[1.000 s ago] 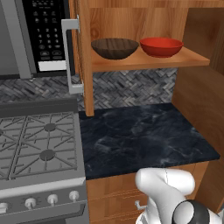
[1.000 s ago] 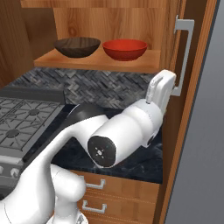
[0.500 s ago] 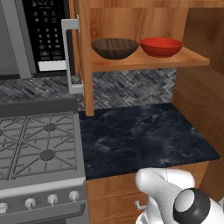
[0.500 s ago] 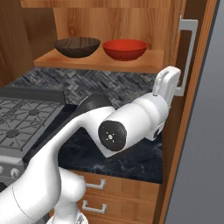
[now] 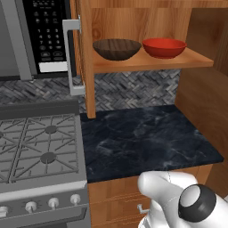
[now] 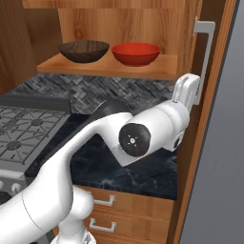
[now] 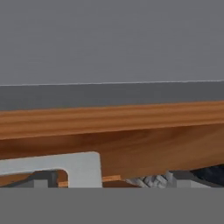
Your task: Open the cabinet. Pick the bowls from the counter and place them in the cabinet. Then close the cabinet.
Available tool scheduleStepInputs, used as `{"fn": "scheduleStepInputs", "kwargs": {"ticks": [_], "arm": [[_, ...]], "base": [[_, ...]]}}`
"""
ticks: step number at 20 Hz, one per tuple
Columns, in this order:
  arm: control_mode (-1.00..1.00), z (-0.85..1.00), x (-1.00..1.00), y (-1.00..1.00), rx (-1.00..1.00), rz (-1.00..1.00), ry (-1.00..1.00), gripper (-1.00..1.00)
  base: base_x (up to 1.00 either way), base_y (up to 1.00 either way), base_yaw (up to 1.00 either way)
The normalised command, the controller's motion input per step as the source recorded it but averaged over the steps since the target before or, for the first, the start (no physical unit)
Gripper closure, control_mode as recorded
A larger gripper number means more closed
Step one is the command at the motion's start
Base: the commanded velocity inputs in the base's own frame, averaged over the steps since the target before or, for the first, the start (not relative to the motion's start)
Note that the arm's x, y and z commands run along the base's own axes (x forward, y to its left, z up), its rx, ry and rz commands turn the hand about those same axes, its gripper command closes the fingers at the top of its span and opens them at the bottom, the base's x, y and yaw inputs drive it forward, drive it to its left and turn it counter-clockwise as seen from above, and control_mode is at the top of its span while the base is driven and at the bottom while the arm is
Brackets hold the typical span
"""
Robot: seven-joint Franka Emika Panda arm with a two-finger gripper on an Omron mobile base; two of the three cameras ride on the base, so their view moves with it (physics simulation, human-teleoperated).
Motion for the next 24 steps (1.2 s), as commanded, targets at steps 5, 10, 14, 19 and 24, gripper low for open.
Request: {"fn": "scheduleStepInputs", "kwargs": {"ticks": [5,10,14,19,24], "arm": [[-1.0,-0.26,0.42,0.29,0.0,0.13,0.04,-1.0],[-1.0,-0.28,0.49,0.61,0.0,0.16,0.0,-1.0],[-1.0,-0.06,0.88,0.47,0.0,0.19,0.0,-1.0],[-1.0,-0.02,0.91,0.31,0.0,0.23,0.0,-1.0],[-1.0,-0.1,0.65,0.28,0.0,0.25,0.0,-1.0]], "base": [[0.0,0.0,0.0],[0.0,0.0,0.0],[0.0,0.0,0.0],[0.0,0.0,0.0],[0.0,0.0,0.0]]}}
